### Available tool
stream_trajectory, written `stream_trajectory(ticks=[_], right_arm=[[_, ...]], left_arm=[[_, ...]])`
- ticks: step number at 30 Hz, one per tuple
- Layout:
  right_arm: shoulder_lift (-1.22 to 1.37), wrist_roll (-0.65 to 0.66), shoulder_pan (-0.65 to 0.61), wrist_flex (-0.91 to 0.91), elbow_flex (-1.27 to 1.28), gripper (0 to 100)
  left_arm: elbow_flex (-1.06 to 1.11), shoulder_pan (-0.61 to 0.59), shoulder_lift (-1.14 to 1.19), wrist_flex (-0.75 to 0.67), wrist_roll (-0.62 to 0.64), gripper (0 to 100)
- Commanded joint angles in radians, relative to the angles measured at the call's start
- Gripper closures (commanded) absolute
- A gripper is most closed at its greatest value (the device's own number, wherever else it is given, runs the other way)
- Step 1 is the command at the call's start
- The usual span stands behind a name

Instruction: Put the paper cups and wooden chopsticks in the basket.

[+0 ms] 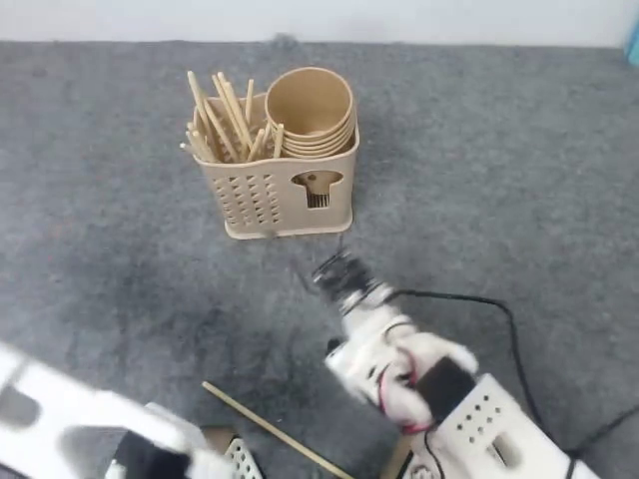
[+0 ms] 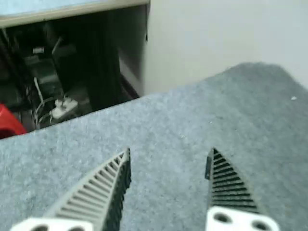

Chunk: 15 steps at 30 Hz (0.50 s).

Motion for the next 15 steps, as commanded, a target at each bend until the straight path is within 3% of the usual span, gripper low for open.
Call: stream_trajectory(ticks=[1,8,15], right_arm=[[-0.01,-0.04,-0.15,-0.068,-0.057,82.1],[0.054,-0.196,-0.423,-0.237,-0.057,82.0],[0.346,-0.201,-0.486,-0.43,-0.063,82.0]], left_arm=[[-0.214,-0.028,0.227,0.028,-0.005,76],[-0.57,-0.035,0.574,0.187,-0.003,76],[-0.736,-0.049,0.718,0.249,0.0,76]])
